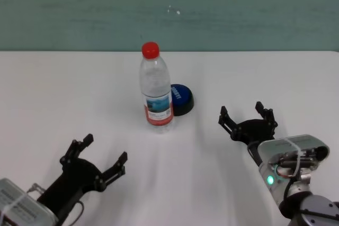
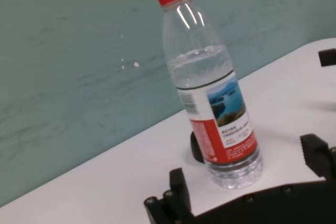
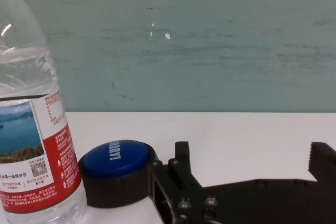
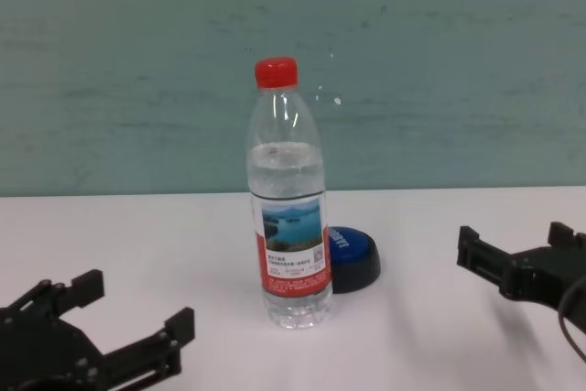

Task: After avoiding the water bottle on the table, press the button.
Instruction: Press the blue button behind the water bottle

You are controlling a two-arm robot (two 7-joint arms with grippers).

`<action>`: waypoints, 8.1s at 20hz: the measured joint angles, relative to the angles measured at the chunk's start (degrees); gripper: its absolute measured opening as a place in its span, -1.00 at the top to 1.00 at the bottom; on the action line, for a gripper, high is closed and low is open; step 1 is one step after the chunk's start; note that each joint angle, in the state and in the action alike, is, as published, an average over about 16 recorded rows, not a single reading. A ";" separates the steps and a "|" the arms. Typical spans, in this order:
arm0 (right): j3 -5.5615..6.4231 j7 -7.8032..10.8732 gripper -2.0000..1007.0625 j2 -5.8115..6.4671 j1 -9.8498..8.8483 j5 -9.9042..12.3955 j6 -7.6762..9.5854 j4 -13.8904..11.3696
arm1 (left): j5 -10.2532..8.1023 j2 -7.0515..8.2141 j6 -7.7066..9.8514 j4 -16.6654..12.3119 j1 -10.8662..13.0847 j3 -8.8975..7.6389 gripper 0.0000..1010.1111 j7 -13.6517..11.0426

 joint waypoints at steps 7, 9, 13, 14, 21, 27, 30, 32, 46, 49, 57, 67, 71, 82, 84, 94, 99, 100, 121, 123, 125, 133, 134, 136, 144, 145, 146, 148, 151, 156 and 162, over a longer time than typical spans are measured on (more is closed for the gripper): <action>0.00 0.00 -0.99 0.00 0.00 0.00 0.00 0.00 | 0.11 0.01 -0.81 0.46 0.77 -0.37 -0.98 0.55; 0.00 0.00 -0.99 0.00 0.00 0.00 0.00 0.00 | 0.20 -0.05 -1.01 0.58 0.93 -0.46 -0.98 0.73; 0.00 0.00 -0.99 0.00 0.00 0.00 0.00 0.00 | 0.32 -0.20 -1.31 0.89 1.10 -0.55 -0.98 0.96; 0.00 0.00 -0.99 0.00 0.00 0.00 0.00 0.00 | 0.34 -0.23 -1.37 0.97 1.11 -0.57 -0.98 1.01; 0.00 0.00 -0.99 0.00 0.00 0.00 0.00 0.00 | 0.43 -0.10 -1.25 1.15 0.80 -0.70 -0.98 0.82; 0.00 0.00 -0.99 0.00 0.00 0.00 0.00 0.00 | -0.02 0.78 -0.82 1.34 -0.48 -0.85 -0.98 -0.36; 0.00 0.00 -0.99 0.00 0.00 0.00 0.00 0.00 | -0.40 1.44 -0.62 1.88 -1.80 -0.79 -0.98 -1.31; 0.00 0.00 -0.99 0.00 0.00 0.00 0.00 0.00 | -0.68 1.93 -0.52 2.45 -3.01 -0.65 -0.98 -2.06; 0.00 0.00 -0.99 0.00 0.00 0.00 0.00 0.00 | -2.99 2.78 -2.77 11.05 -14.67 2.88 -0.98 -5.99; 0.00 0.00 -0.99 0.00 0.00 0.00 0.00 0.00 | -3.61 2.28 -3.75 13.23 -16.76 3.67 -0.98 -6.36; 0.00 0.00 -0.99 0.00 0.00 0.00 0.00 0.00 | -5.59 0.92 -5.93 18.61 -21.18 5.43 -0.98 -7.74; 0.00 0.00 -0.99 0.00 0.00 0.00 0.00 0.00 | -7.27 -0.17 -6.97 23.36 -24.73 7.56 -0.98 -9.43; 0.00 0.00 -0.99 0.00 0.00 0.00 0.00 0.00 | -7.54 -0.53 -7.12 24.78 -25.48 8.17 -0.98 -9.57; 0.00 0.00 -0.99 0.00 0.00 0.00 0.00 0.00 | -8.20 -1.14 -7.58 27.50 -26.71 8.81 -0.98 -9.76; 0.00 0.00 -0.99 0.00 0.00 0.00 0.00 0.00 | -8.33 -1.17 -7.65 27.73 -26.84 8.87 -0.98 -9.86; 0.00 0.00 -0.99 0.00 0.00 0.00 0.00 0.00 | -8.72 -1.23 -7.67 28.20 -27.52 9.49 -0.98 -10.55; 0.00 0.00 -0.99 0.00 0.00 0.00 0.00 0.00 | -8.62 -1.32 -7.45 28.29 -27.86 9.90 -0.98 -10.61; 0.00 0.00 -0.99 0.00 0.00 0.00 0.00 0.00 | -8.58 -1.33 -7.38 28.28 -27.90 9.97 -0.98 -10.58; 0.00 0.00 -0.99 0.00 0.00 0.00 0.00 0.00 | -7.78 -0.90 -6.36 25.93 -27.06 10.42 -0.98 -9.85; 0.00 0.00 -0.99 0.00 0.00 0.00 0.00 0.00 | -7.58 -0.61 -6.07 24.73 -26.44 10.41 -0.98 -9.63; 0.00 0.00 -0.99 0.00 0.00 0.00 0.00 0.00 | -7.33 -0.21 -5.71 23.19 -25.52 10.31 -0.98 -9.30; 0.00 0.00 -0.99 0.00 0.00 0.00 0.00 0.00 | -6.64 2.04 -4.29 15.45 -19.93 8.82 -0.98 -7.54; 0.00 0.00 -0.99 0.00 0.00 0.00 0.00 0.00 | -6.67 2.37 -4.18 14.55 -19.13 8.50 -0.98 -7.38; 0.00 0.00 -0.99 0.00 0.00 0.00 0.00 0.00 | -6.84 3.06 -4.04 12.88 -17.50 7.76 -0.98 -7.16; 0.00 0.00 -0.99 0.00 0.00 0.00 0.00 0.00 | -8.77 5.88 -4.74 8.20 -11.35 3.74 -0.98 -7.30; 0.00 0.00 -0.99 0.00 0.00 0.00 0.00 0.00 | -9.08 6.22 -4.92 7.85 -10.72 3.19 -0.98 -7.44; 0.00 0.00 -0.99 0.00 0.00 0.00 0.00 0.00 | -9.40 6.56 -5.12 7.55 -10.14 2.65 -0.98 -7.62; 0.00 0.00 -0.99 0.00 0.00 0.00 0.00 0.00 | -10.05 7.22 -5.60 7.12 -9.09 1.59 -0.98 -8.05; 0.00 0.00 -0.99 0.00 0.00 0.00 0.00 0.00 | -11.01 8.08 -6.34 6.95 -7.99 0.04 -0.98 -8.72; 0.00 0.00 -0.99 0.00 0.00 0.00 0.00 0.00 | -12.66 9.09 -7.73 8.19 -7.84 -2.02 -0.98 -10.27; 0.00 0.00 -0.99 -0.01 0.00 0.00 0.00 0.00 | -14.77 9.31 -9.46 12.32 -10.89 -2.98 -0.98 -12.76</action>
